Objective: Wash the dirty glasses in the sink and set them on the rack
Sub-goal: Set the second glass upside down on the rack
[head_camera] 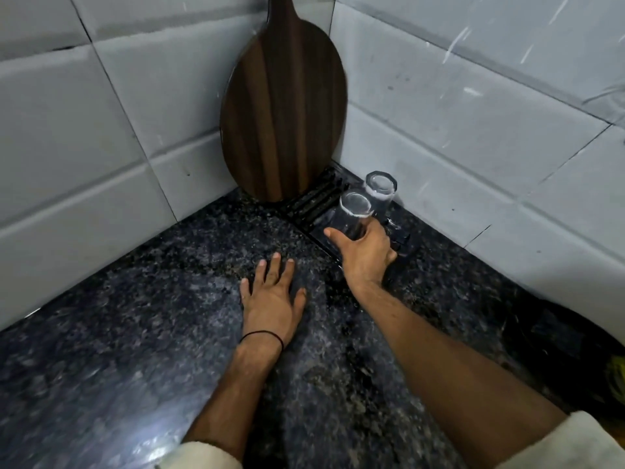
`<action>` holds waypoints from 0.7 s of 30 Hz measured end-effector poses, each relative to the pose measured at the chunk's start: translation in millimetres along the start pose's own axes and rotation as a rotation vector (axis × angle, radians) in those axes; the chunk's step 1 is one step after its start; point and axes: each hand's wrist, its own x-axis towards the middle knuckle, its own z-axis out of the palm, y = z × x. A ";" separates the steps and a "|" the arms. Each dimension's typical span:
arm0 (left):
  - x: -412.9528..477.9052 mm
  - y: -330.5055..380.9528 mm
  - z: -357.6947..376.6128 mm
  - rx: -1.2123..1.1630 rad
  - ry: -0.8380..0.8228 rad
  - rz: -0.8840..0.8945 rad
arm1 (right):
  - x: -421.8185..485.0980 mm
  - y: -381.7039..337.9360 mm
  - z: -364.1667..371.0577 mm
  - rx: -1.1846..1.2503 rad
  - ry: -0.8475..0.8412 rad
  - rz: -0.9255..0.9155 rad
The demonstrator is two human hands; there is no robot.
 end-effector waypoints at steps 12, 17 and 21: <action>-7.3 9.2 -9.1 -0.047 -0.017 -0.048 | -22.6 -7.1 -45.9 -0.213 -0.108 -0.041; -43.3 43.0 -5.1 -0.279 0.133 -0.058 | -75.4 25.4 -104.8 -0.035 -0.138 -0.213; -100.5 90.3 1.8 -0.558 0.167 -0.003 | -112.4 54.4 -168.5 0.151 -0.184 -0.279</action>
